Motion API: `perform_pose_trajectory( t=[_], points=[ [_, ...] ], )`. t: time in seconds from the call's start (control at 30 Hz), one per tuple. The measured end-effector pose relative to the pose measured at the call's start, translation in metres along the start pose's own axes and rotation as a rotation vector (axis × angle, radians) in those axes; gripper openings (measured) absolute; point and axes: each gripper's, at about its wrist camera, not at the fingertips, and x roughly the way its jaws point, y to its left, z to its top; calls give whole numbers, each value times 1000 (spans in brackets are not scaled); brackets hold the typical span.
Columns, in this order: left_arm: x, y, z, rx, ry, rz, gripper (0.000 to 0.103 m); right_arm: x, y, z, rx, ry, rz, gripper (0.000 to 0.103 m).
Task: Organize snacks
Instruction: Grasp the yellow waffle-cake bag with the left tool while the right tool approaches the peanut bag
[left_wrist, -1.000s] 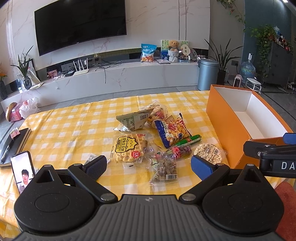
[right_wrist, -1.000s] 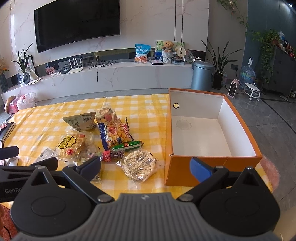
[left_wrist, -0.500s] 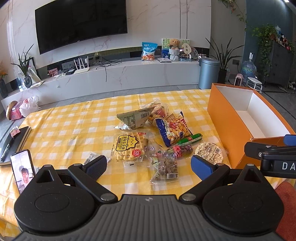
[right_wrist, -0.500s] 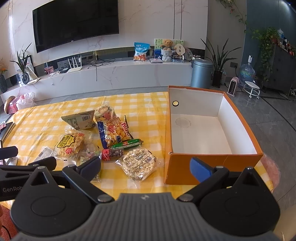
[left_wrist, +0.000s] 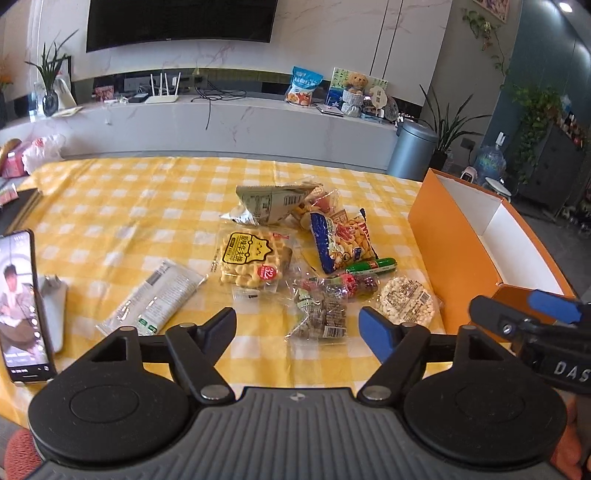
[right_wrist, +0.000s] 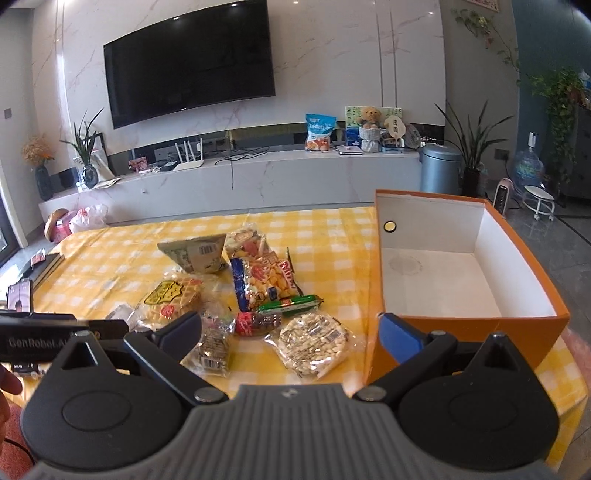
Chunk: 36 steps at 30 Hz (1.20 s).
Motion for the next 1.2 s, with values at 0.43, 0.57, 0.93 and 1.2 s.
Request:
perform_pose_trajectory(
  t=[0.43, 0.57, 0.93, 1.2],
  points=[
    [37, 10, -6, 37, -33, 0, 83, 58, 25, -30, -29, 132, 146, 61],
    [53, 14, 4, 83, -22, 45, 94, 79, 28, -27, -49, 142, 113, 70],
    [96, 32, 25, 57, 25, 57, 103, 137, 33, -32, -287, 154, -84, 72],
    [128, 37, 40, 52, 61, 67, 103, 160, 32, -32, -313, 172, -106, 80]
  ],
)
